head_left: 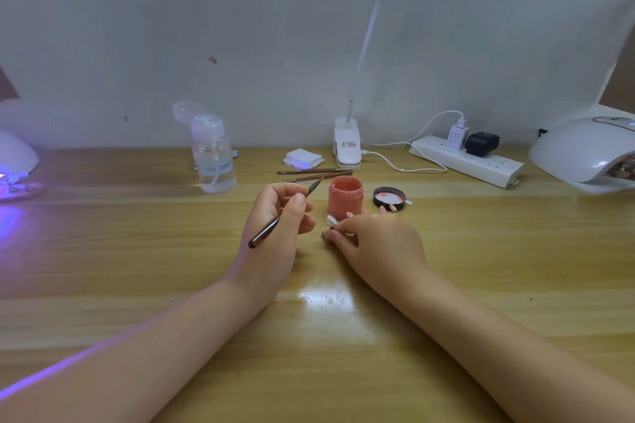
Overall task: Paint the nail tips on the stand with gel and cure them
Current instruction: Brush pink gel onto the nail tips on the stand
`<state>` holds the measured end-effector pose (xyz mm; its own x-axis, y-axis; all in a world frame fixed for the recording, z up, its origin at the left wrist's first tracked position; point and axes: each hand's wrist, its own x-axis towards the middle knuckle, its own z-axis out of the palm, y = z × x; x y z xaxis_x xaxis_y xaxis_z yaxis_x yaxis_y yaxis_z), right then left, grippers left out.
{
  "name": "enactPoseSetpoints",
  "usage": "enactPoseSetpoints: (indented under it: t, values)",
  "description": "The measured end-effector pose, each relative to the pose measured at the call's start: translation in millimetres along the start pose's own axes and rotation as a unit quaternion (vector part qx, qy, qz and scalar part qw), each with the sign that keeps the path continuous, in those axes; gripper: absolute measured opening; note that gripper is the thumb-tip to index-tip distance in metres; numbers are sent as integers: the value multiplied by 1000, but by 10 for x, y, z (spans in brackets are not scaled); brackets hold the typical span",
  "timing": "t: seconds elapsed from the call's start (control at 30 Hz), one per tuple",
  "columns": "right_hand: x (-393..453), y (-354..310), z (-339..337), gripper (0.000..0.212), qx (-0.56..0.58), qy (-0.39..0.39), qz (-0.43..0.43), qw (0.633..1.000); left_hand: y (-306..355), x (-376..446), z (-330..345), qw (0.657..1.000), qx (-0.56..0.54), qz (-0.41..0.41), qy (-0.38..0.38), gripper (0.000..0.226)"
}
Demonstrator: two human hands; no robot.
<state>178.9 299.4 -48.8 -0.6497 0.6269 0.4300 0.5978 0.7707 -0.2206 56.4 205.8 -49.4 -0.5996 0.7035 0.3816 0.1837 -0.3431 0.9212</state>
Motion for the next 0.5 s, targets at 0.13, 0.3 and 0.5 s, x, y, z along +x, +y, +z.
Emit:
enactPoseSetpoints:
  t: [0.13, 0.3, 0.5]
  values:
    - [-10, 2, -15, 30, 6, -8, -10, 1000, 31, -18, 7, 1000, 6, -3, 1, 18]
    - [-10, 3, -24, 30, 23, -12, -1, 1000, 51, -35, 23, 1000, 14, -1, -4, 15]
    - [6, 16, -19, 24, 76, -20, 28, 997, 70, -41, 22, 1000, 18, -2, -8, 22]
